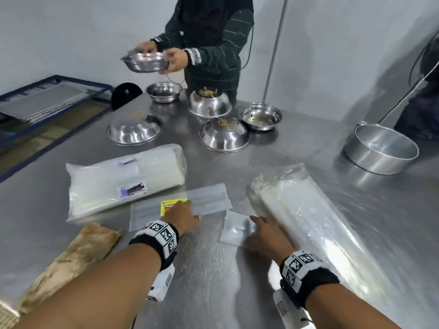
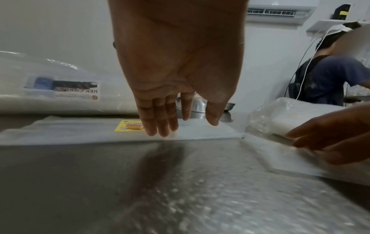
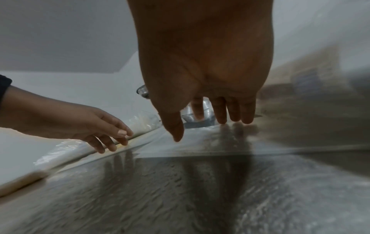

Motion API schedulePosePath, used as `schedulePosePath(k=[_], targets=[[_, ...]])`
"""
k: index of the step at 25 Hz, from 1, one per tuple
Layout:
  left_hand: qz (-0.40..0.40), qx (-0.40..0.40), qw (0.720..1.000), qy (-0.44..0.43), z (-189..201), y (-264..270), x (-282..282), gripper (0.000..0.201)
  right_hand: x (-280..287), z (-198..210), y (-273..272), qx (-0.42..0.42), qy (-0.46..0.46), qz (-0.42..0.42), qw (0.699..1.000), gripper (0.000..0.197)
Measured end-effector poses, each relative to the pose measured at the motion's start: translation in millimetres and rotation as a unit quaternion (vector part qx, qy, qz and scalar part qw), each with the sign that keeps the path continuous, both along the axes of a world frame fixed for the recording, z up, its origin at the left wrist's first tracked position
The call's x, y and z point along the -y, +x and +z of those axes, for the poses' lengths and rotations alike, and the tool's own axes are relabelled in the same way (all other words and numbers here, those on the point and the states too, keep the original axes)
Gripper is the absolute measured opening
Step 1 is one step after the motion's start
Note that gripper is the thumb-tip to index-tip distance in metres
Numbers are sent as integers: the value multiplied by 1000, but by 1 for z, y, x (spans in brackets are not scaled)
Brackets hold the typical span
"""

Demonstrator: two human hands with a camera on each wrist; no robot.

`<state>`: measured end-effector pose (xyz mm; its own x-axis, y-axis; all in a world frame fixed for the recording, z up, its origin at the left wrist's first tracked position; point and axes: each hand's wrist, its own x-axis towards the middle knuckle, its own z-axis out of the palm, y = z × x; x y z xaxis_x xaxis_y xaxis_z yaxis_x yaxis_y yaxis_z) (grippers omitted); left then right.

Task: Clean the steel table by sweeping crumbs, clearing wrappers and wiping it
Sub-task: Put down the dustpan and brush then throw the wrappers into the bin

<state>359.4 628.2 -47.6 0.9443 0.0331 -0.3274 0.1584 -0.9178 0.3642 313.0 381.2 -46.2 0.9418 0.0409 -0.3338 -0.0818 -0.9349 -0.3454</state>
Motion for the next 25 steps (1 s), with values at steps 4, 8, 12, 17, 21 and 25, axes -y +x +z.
schedulePosePath(k=[4,8,12,17,21,25], targets=[[-78,12,993,89,-20,29,-25,71,-8,-4,4,-15,-51,26,998,56],[-105,24,989,97,-31,39,-38,88,-4,12,13,-39,-128,105,985,65],[-113,51,987,103,-28,45,-42,84,-12,15,18,-56,-172,116,977,69],[-92,65,992,54,-27,37,-40,65,-12,6,13,-38,-163,73,983,53],[-80,81,993,33,-27,19,-35,43,-14,1,-9,5,-142,51,989,35],[-57,64,996,-5,-14,14,-31,39,-15,3,-22,18,-124,22,992,33]])
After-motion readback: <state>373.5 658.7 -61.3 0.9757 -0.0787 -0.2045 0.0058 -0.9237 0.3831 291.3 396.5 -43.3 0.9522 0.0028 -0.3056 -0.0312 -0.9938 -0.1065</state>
